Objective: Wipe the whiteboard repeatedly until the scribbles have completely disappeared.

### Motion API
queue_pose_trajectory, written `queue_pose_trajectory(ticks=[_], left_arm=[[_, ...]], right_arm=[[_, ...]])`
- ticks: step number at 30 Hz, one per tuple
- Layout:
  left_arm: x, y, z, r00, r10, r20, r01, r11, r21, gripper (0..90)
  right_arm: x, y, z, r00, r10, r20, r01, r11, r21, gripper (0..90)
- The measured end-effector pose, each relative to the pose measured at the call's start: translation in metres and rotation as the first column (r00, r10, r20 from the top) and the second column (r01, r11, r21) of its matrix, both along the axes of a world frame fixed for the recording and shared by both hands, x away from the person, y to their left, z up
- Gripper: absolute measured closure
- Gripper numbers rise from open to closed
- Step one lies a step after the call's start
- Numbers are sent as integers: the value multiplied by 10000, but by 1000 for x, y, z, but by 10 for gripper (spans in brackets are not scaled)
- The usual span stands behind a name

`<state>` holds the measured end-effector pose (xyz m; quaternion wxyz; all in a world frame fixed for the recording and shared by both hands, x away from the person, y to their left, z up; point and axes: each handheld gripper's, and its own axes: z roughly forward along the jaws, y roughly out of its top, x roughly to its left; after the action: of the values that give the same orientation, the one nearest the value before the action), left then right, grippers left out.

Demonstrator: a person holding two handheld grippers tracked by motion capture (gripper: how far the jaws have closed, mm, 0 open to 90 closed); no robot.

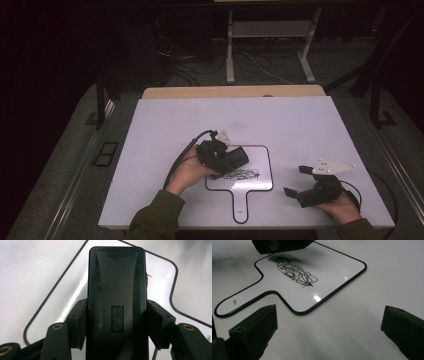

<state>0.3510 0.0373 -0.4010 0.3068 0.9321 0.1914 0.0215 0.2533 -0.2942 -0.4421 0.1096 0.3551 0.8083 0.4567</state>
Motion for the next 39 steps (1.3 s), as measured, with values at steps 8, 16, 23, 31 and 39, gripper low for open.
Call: queue_pose_trajectory(ticks=[8,16,23,31,39], left_arm=[[1,-5,-8,9999,-141,-39,142,9990,426,389],[3,-8,-17,10000,-17,-59,22,9964,850,389],[3,-11,-21,10000,-28,-8,29,9952,973,389],[0,-14,-21,9997,-234,49,228,9947,1006,389],[-14,-32,-21,9950,-999,37,990,9900,1010,388]], right_arm=[[0,1,0,10000,41,7,-41,10000,-24,0],[0,1,-1,10000,43,-26,-43,10000,-69,0],[0,1,-1,10000,19,-38,-19,10000,-42,0],[1,1,-1,10000,40,-21,-40,10000,-76,0],[1,1,-1,10000,55,-15,-55,10000,-73,0]])
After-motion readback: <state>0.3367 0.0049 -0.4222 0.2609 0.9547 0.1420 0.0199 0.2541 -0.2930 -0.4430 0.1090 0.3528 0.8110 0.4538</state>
